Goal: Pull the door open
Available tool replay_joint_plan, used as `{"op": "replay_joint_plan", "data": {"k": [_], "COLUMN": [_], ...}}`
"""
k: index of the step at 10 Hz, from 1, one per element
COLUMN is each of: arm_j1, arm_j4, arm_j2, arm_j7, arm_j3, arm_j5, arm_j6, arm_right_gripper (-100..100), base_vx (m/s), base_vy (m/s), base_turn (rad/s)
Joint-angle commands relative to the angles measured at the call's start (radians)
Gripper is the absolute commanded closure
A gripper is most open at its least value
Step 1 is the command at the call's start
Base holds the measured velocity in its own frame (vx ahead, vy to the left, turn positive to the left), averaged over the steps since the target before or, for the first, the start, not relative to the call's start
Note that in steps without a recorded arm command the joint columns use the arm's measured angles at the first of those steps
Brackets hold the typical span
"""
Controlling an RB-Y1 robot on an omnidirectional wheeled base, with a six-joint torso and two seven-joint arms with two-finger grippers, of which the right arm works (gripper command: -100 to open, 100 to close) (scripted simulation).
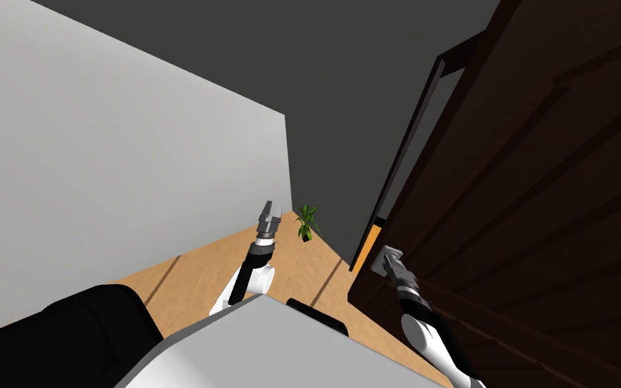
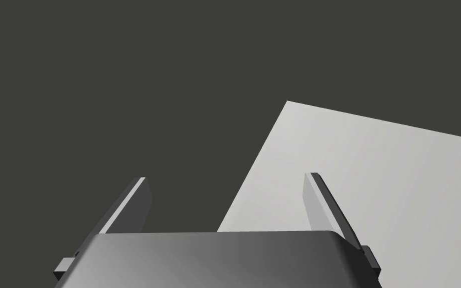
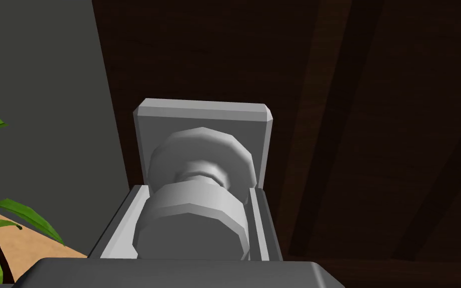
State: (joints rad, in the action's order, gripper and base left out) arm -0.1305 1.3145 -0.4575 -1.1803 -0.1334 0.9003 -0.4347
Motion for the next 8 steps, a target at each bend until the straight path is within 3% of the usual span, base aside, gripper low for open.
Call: {"op": "replay_joint_plan", "data": {"k": [1, 3, 8], "arm_j1": [-0.006, -0.006, -0.038], "arm_j4": [0.014, 0.012, 0.041], "arm_j2": [-0.018, -0.019, -0.073], "arm_j7": [-0.018, -0.018, -0.064], "arm_j3": [-0.016, -0.017, -0.071], "arm_j5": [-0.002, -0.001, -0.004], "arm_j6": [-0.008, -0.006, -0.035], "arm_right_gripper": [100, 100, 100], "base_vx": [-0.225, -0.173, -0.196], "base_vy": [-0.040, -0.025, -0.057], "base_turn": [0.111, 0.068, 0.125]}}
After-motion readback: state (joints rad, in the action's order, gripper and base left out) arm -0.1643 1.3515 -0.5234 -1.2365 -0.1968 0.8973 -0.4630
